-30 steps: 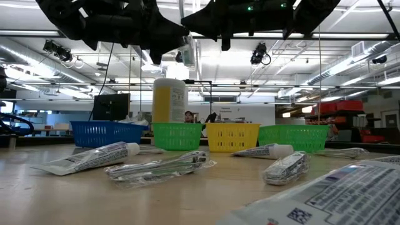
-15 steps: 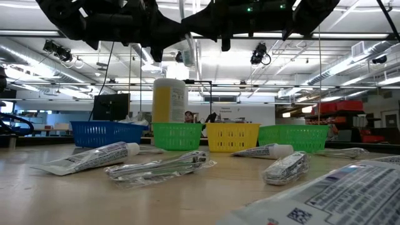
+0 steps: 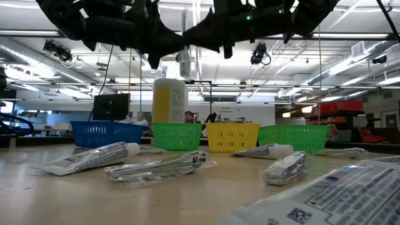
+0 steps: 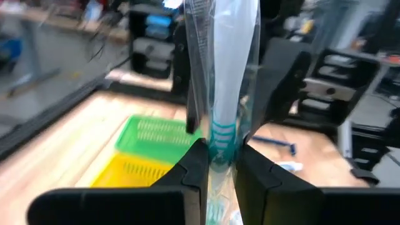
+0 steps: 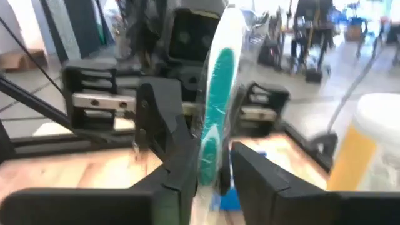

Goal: Pick & Place Travel size toiletries
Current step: Put the blue toothbrush into the blue bin

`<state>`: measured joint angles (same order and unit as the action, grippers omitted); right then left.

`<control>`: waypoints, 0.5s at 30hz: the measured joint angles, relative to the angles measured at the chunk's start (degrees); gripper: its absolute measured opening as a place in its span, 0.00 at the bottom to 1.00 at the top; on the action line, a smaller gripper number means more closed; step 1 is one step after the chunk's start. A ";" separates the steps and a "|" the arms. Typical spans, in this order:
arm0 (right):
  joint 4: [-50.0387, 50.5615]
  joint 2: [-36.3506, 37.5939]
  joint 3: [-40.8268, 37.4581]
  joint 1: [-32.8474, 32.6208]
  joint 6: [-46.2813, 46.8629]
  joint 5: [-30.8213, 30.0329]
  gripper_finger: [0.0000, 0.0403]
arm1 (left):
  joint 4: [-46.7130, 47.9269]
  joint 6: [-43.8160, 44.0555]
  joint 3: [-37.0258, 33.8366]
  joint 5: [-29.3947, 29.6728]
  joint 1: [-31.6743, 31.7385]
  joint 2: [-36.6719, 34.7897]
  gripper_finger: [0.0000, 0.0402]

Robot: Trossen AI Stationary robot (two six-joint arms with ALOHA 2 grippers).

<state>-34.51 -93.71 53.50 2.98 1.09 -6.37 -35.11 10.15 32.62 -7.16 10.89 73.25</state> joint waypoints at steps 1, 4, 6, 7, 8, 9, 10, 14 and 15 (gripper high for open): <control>1.08 0.00 -0.04 0.05 0.35 -0.34 0.32 | 1.73 0.84 0.00 1.50 0.30 -0.04 0.14; 4.27 0.36 -0.10 0.11 0.89 -4.70 0.38 | 7.72 1.94 0.00 4.86 1.73 -0.11 0.16; 7.86 1.20 -0.10 0.11 1.05 -7.94 0.41 | 11.71 2.45 0.00 5.18 2.90 -0.63 0.16; 9.82 1.55 -0.10 0.09 1.21 -8.85 0.42 | 13.26 2.73 0.00 5.14 3.60 -1.19 0.15; 11.92 1.86 -0.10 0.11 1.67 -9.31 0.43 | 14.66 2.95 0.00 5.07 4.37 -1.86 0.15; 13.55 1.99 -0.10 0.11 2.13 -9.77 0.43 | 16.72 3.24 0.00 4.96 5.29 -2.92 0.14; 14.70 2.04 -0.10 0.11 2.82 -9.66 0.44 | 18.67 3.74 0.00 4.77 6.33 -4.16 0.14; 18.04 2.25 -0.10 0.07 4.00 -9.66 0.45 | 29.91 5.78 0.07 4.86 10.73 -11.19 0.16; 19.03 2.25 -0.11 0.07 4.02 -9.66 0.45 | 34.19 5.94 0.07 4.84 11.81 -13.03 0.17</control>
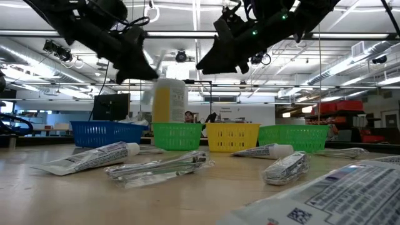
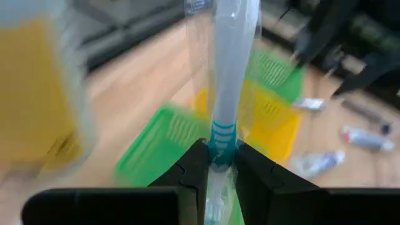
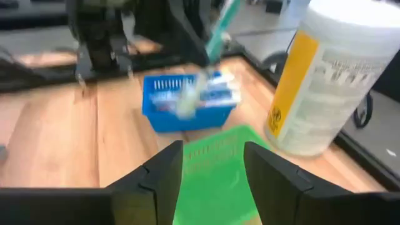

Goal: Pick & Place Travel size toiletries
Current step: Put the blue toothbrush into the blue bin

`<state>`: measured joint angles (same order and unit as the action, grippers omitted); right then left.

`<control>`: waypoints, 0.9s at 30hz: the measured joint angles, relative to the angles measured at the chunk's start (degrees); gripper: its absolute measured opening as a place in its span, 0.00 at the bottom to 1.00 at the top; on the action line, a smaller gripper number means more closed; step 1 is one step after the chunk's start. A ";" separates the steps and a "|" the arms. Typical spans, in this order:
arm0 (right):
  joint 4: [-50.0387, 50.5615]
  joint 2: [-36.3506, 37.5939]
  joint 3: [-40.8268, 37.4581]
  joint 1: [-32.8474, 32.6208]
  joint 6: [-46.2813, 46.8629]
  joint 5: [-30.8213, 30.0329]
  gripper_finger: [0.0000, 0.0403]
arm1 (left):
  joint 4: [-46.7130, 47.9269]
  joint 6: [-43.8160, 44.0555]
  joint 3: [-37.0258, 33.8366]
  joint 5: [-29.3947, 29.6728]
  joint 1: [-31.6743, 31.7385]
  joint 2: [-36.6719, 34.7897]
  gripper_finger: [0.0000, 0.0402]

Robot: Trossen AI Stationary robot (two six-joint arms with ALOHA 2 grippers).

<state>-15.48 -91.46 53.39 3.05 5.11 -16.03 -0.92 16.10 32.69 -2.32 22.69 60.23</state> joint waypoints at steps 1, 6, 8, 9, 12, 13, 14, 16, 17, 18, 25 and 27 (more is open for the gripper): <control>0.61 0.00 -0.01 0.04 -0.03 0.00 0.45 | 4.06 0.03 0.00 0.06 0.98 -1.64 0.17; 1.67 0.00 -0.01 0.79 -0.99 0.04 0.45 | 23.84 4.77 0.00 3.94 4.63 -6.14 0.16; 1.53 0.00 -0.01 1.21 -1.03 0.04 0.45 | 28.88 6.57 -0.05 5.44 5.29 -6.01 0.16; 1.55 0.00 -0.01 1.43 -1.03 0.04 0.45 | 30.46 7.33 -0.09 6.07 5.50 -5.90 0.16; 1.55 0.00 -0.01 2.01 -1.03 0.04 0.45 | 30.86 7.58 -0.09 6.79 5.56 -4.65 0.19; 1.57 0.00 -0.01 2.19 -1.03 0.07 0.45 | 30.58 7.37 -0.09 6.77 5.55 -4.24 0.20; 1.70 0.00 -0.01 2.25 -1.03 0.07 0.45 | 29.72 6.89 -0.09 6.72 5.53 -3.84 0.21; 2.08 0.00 -0.01 2.19 -1.03 0.07 0.45 | 28.23 6.10 -0.09 6.67 5.53 -2.79 0.24; 2.27 0.00 -0.01 2.19 -1.03 0.12 0.45 | 27.11 6.16 -0.09 6.53 5.53 -2.06 0.25; 2.50 0.00 -0.01 2.19 -1.03 0.13 0.45 | 26.14 6.28 -0.09 6.01 5.53 -1.39 0.26; 4.13 0.00 -0.01 2.29 -1.05 0.11 0.45 | 23.53 9.33 -0.09 6.73 5.53 3.63 0.34; 4.35 0.00 -0.01 2.29 -1.05 0.11 0.45 | 24.21 11.27 -0.09 11.42 5.60 4.02 0.36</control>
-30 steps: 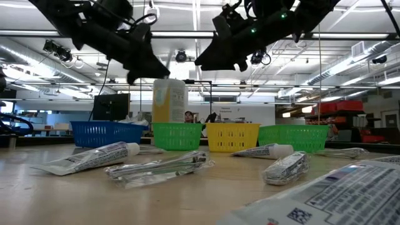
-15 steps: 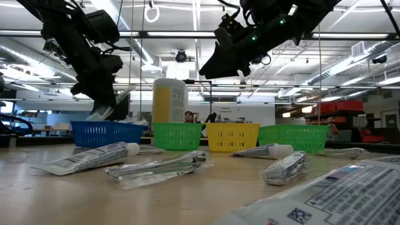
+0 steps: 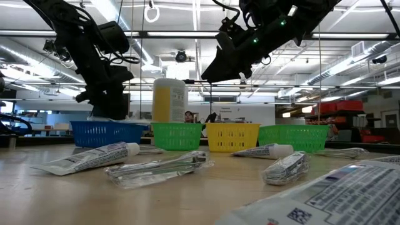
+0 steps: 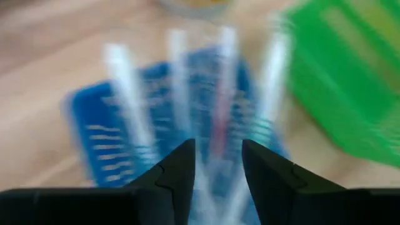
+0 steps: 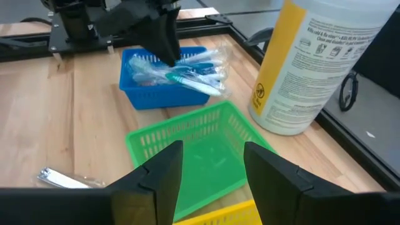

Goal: Pick & Place Travel size toiletries
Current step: Put the blue toothbrush into the blue bin

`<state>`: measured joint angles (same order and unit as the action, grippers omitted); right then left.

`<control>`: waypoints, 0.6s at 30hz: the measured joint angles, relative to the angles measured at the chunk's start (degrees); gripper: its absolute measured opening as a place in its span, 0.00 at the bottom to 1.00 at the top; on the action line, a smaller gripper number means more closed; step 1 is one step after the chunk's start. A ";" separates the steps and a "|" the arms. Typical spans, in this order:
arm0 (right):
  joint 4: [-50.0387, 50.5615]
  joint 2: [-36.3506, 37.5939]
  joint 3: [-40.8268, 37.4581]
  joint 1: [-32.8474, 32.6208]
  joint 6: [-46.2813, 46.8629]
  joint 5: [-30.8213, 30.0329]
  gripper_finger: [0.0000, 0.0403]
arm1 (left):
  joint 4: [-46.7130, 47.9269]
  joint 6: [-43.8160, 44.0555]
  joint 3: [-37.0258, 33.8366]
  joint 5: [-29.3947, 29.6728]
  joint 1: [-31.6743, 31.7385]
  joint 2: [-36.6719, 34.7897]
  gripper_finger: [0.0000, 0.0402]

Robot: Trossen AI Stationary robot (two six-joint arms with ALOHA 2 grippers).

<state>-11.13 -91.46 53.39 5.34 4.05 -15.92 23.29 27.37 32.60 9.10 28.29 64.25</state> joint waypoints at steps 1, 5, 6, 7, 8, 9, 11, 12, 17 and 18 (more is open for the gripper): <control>0.24 0.00 0.00 0.00 0.00 0.00 0.45 | -0.03 0.29 0.00 1.45 0.04 -0.02 0.36; 0.47 0.00 0.00 0.00 -0.26 0.00 0.45 | -0.57 0.27 0.00 1.19 0.00 -0.74 0.37; 0.55 0.00 0.00 0.00 -0.52 0.00 0.45 | -0.78 0.29 0.00 0.60 -0.02 -0.98 0.37; 0.66 0.00 0.00 0.00 -0.64 0.00 0.45 | -0.91 0.24 0.00 -0.04 -0.02 -1.19 0.37; 0.67 0.00 0.00 0.01 -0.66 -0.02 0.45 | -1.35 -0.24 0.00 -0.87 -0.06 -1.39 0.37; 0.65 0.00 0.00 0.02 -0.66 -0.02 0.45 | -2.04 -1.20 0.00 -1.99 -0.06 -1.76 0.36; 0.65 0.00 0.00 0.11 -0.66 -0.02 0.45 | -4.94 -4.37 0.00 -4.26 -0.10 -2.14 0.36; 0.65 0.00 0.00 0.17 -0.66 0.00 0.45 | -6.30 -6.15 0.00 -5.33 -0.13 -2.14 0.36; 0.65 0.00 0.00 0.37 -0.66 0.02 0.45 | -8.90 -15.78 0.04 -8.26 -0.15 -0.88 0.38; 0.65 0.00 0.00 0.37 -0.66 0.03 0.45 | -8.45 -16.36 0.04 -7.96 -0.15 -0.35 0.39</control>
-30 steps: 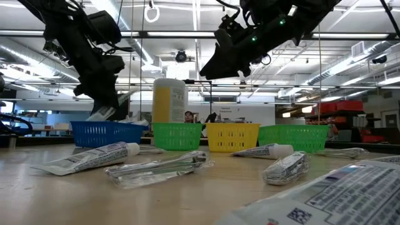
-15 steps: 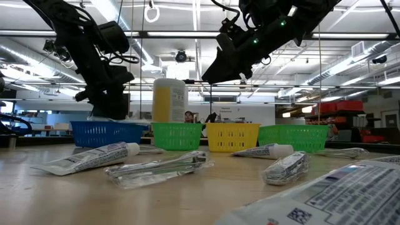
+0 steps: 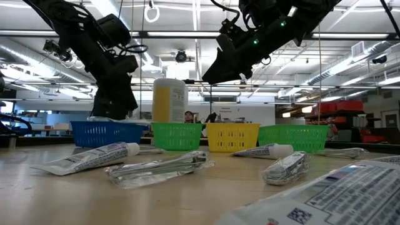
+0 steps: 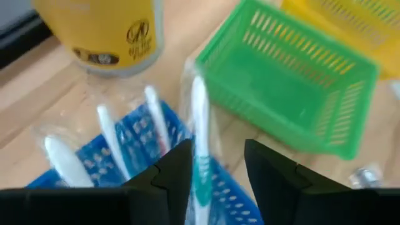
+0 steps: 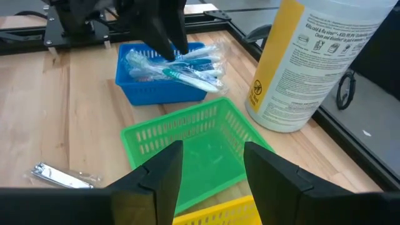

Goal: Pick & Place Travel size toiletries
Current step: Put the blue toothbrush into the blue bin

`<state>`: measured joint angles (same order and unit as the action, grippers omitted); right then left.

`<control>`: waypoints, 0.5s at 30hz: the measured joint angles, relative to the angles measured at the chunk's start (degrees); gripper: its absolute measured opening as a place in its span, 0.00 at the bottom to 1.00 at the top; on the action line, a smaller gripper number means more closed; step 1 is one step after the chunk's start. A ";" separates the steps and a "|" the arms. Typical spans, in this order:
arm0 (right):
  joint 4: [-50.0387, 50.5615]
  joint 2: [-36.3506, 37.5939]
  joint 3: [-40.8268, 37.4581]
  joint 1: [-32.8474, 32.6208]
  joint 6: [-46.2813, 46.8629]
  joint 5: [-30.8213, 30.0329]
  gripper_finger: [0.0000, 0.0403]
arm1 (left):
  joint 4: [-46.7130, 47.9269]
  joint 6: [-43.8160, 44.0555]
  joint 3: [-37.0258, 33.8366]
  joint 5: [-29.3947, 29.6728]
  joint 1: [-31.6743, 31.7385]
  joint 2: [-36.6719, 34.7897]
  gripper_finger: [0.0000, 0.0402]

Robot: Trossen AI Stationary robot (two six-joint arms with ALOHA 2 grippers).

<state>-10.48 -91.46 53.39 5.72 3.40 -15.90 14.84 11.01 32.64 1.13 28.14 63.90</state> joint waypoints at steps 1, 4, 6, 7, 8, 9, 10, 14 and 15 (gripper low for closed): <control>0.00 -0.01 0.00 0.00 0.00 0.07 0.45 | -0.09 -0.49 0.00 0.53 0.00 0.75 0.41; 0.00 0.00 0.00 0.00 0.02 1.17 0.45 | -0.37 -1.29 0.00 1.19 0.00 3.16 0.46; -0.02 -0.01 0.00 0.00 0.02 1.24 0.45 | -0.76 -2.17 0.00 2.04 0.00 4.92 0.48; -0.01 -0.01 0.00 0.00 0.02 1.23 0.45 | -0.94 -2.29 0.00 3.27 -0.02 5.62 0.50; -0.01 -0.02 0.00 0.00 0.02 1.22 0.45 | -1.16 -2.30 0.00 4.68 -0.01 6.21 0.51; 0.00 -0.02 0.00 0.00 0.02 1.22 0.45 | -1.25 -2.35 0.00 5.92 0.01 6.65 0.51; 0.00 0.00 0.00 0.00 0.02 1.20 0.45 | -1.24 -2.58 0.00 6.34 0.04 6.94 0.52; 0.00 -0.02 0.00 0.00 0.02 1.18 0.45 | -1.26 -3.00 -0.02 3.86 0.04 7.58 0.53; 0.00 -0.02 0.00 0.00 0.01 1.16 0.45 | -1.39 -3.00 -0.02 3.13 -0.04 7.58 0.53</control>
<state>-10.48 -91.48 53.39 5.72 3.41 -14.74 13.45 8.01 32.62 4.27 28.10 71.48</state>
